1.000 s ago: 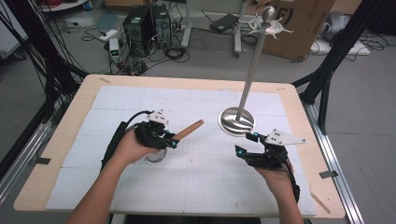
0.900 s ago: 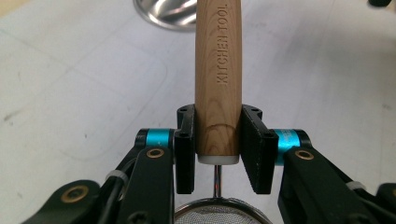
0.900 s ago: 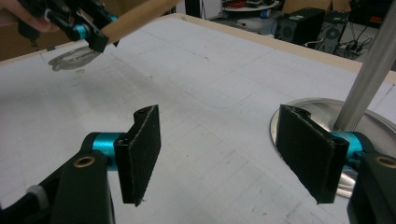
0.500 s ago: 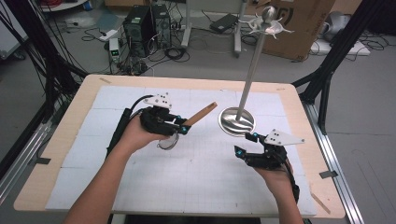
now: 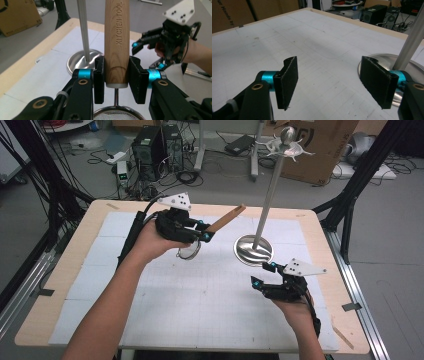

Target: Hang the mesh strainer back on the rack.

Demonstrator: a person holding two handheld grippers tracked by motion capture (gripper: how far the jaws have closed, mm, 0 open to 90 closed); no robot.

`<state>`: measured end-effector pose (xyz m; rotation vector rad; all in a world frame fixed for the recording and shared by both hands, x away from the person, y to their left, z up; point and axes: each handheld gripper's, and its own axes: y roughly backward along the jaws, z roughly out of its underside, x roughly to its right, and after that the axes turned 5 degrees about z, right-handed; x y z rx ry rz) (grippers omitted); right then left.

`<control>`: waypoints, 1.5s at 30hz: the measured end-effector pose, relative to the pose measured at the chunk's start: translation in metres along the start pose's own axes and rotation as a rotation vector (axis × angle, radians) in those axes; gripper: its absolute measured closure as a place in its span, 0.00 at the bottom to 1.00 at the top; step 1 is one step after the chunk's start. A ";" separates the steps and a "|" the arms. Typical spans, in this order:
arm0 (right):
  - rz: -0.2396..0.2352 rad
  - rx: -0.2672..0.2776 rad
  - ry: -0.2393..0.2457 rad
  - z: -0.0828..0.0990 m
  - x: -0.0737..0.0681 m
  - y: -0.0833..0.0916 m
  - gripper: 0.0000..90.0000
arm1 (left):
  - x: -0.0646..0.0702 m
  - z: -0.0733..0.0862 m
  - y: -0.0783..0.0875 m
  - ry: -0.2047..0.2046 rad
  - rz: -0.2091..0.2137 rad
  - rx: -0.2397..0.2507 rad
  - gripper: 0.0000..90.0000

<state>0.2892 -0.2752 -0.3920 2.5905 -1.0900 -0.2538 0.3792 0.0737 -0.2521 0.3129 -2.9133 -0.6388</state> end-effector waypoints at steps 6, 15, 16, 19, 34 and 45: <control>-0.003 0.000 0.001 0.000 0.000 0.000 0.34 | -0.005 -0.021 0.005 -0.001 0.000 0.050 0.76; -0.003 -0.002 -0.001 0.000 0.000 0.000 0.34 | -0.008 -0.043 0.008 -0.021 -0.054 0.075 0.76; -0.004 -0.002 0.000 0.000 0.000 0.000 0.34 | -0.008 -0.045 0.008 -0.021 -0.055 0.077 0.76; -0.003 -0.002 -0.003 0.000 0.000 0.000 0.34 | -0.010 -0.049 0.007 -0.032 -0.058 0.082 0.76; -0.010 -0.003 -0.006 0.000 0.000 -0.001 0.34 | -0.010 -0.075 0.000 -0.060 -0.072 0.112 0.76; -0.016 0.004 -0.010 0.000 -0.001 0.000 0.34 | -0.019 -0.091 -0.002 -0.050 -0.086 0.122 0.76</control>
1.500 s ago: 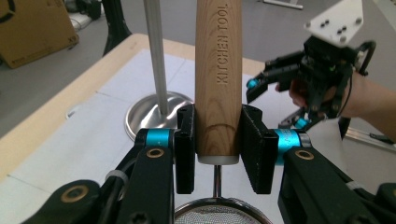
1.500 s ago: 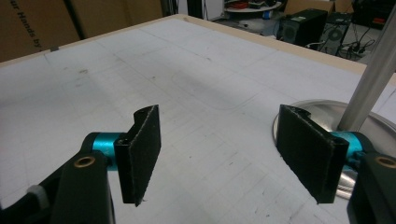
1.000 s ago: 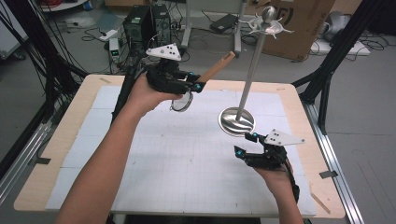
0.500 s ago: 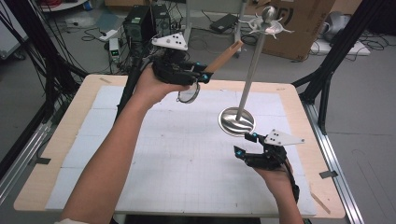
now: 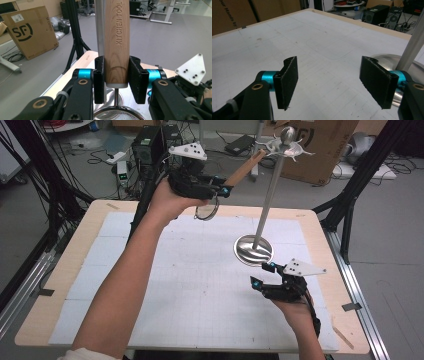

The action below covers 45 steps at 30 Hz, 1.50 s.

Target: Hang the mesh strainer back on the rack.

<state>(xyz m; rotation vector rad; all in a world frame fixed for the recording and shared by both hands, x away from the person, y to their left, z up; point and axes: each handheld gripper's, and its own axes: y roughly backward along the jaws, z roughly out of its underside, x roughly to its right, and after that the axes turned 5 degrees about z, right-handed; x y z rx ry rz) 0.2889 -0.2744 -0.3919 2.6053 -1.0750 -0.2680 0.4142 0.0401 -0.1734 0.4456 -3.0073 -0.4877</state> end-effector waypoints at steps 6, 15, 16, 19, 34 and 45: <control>0.001 0.003 -0.003 0.000 0.001 0.000 0.34 | -0.003 -0.002 -0.008 0.005 -0.001 -0.003 0.76; -0.002 0.004 -0.007 0.000 0.001 0.000 0.34 | -0.004 -0.002 -0.017 0.003 -0.007 -0.015 0.76; -0.004 0.002 -0.008 0.000 0.000 0.000 0.34 | -0.004 -0.002 -0.019 0.006 -0.009 -0.015 0.76; -0.005 0.003 -0.006 0.000 0.000 0.000 0.34 | -0.005 -0.001 -0.023 0.009 -0.014 -0.021 0.76; -0.007 0.008 -0.004 0.000 0.000 0.000 0.34 | 0.001 0.000 -0.054 -0.005 -0.066 -0.090 0.76; -0.014 0.015 -0.006 -0.001 -0.001 0.001 0.34 | -0.001 -0.001 -0.076 0.024 -0.035 -0.120 0.76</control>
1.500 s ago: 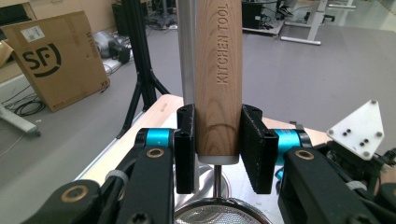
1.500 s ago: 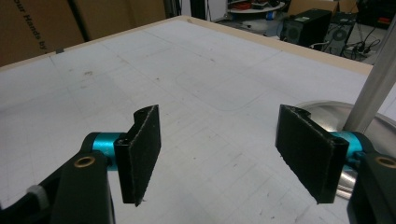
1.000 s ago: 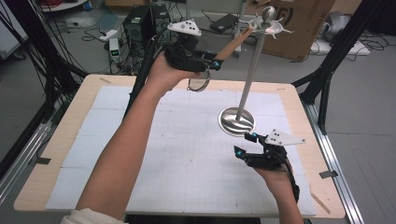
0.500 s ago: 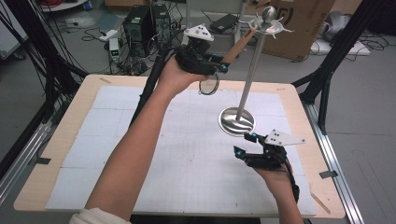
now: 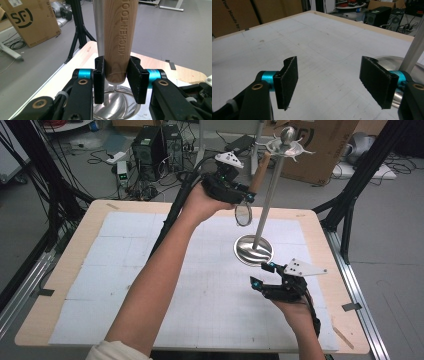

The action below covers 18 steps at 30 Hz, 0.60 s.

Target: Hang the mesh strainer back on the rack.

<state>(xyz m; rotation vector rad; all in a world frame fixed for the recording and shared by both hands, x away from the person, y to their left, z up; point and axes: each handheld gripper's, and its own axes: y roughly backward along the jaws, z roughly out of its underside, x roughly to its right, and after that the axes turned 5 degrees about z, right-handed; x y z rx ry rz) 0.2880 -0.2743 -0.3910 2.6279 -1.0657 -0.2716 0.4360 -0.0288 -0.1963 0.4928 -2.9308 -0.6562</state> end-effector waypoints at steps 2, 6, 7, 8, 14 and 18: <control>-0.001 0.000 -0.001 0.000 0.000 0.000 0.34 | 0.000 -0.001 -0.002 0.001 -0.004 -0.006 0.76; 0.001 0.001 0.003 0.000 0.000 0.000 0.34 | 0.002 -0.004 -0.006 0.001 0.001 -0.010 0.76; 0.000 -0.002 0.000 0.000 0.000 0.000 0.34 | 0.003 -0.004 -0.006 0.002 0.005 -0.013 0.76; 0.000 -0.003 0.001 0.000 -0.001 0.000 0.34 | 0.003 -0.004 -0.006 -0.006 0.005 -0.016 0.75; -0.006 -0.004 0.005 0.000 -0.002 -0.001 0.34 | 0.004 -0.005 -0.005 -0.001 -0.020 -0.016 0.71; -0.005 -0.003 0.008 0.000 -0.003 -0.002 0.34 | 0.002 -0.004 -0.003 0.002 -0.041 -0.050 0.64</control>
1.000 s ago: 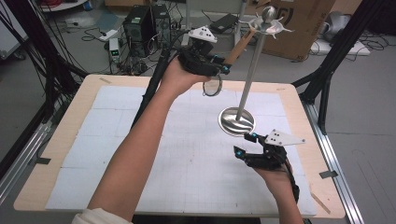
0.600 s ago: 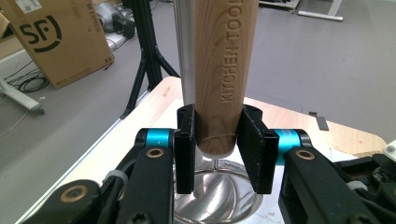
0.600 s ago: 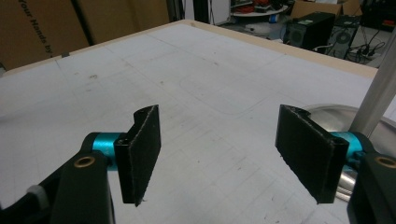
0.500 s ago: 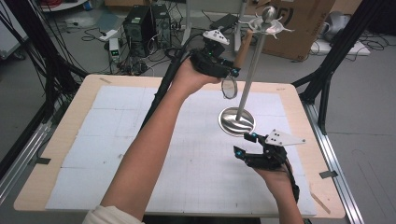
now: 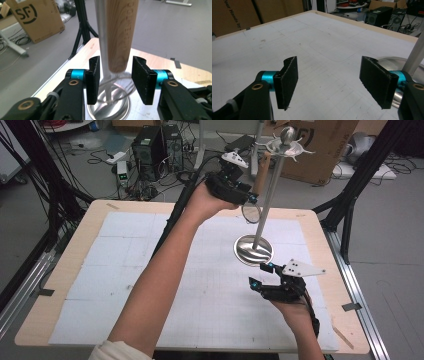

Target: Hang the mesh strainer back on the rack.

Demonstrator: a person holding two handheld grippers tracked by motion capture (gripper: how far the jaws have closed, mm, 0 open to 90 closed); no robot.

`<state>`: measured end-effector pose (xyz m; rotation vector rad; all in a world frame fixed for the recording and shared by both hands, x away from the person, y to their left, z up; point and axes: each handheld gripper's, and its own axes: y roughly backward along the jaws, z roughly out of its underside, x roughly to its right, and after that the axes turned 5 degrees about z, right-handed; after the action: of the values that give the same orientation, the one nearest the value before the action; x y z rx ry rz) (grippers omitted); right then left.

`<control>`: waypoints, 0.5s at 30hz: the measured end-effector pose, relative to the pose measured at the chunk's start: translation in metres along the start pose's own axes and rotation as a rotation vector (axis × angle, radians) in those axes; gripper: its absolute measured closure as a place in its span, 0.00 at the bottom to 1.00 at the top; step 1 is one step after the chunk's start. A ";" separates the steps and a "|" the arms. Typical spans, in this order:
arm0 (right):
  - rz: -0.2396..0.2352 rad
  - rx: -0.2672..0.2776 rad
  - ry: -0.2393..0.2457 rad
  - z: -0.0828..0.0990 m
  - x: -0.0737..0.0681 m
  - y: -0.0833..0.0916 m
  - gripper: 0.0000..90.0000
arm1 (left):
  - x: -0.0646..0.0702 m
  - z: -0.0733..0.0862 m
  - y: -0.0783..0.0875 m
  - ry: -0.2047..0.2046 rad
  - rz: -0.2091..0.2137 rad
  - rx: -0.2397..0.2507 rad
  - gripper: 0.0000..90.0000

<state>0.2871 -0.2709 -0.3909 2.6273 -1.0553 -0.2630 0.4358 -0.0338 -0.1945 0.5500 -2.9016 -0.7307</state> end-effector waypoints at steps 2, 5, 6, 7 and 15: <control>0.000 -0.002 -0.002 0.000 0.000 0.000 0.34 | -0.001 0.001 0.002 0.005 0.002 -0.006 0.63; 0.000 -0.003 -0.002 0.000 0.000 0.000 0.34 | -0.001 0.002 0.004 0.001 0.005 -0.006 0.60; 0.000 -0.001 -0.001 0.000 0.000 0.000 0.34 | 0.000 0.003 0.005 0.002 0.006 -0.006 0.59; 0.001 -0.001 0.000 0.000 0.000 0.000 0.34 | -0.001 0.005 0.006 0.003 0.006 -0.002 0.58; 0.003 -0.005 0.000 0.000 -0.001 0.000 0.34 | -0.003 0.022 0.019 0.008 -0.014 -0.009 0.50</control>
<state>0.2867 -0.2702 -0.3911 2.6209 -1.0562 -0.2646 0.4282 -0.0072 -0.2051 0.5715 -2.8882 -0.7415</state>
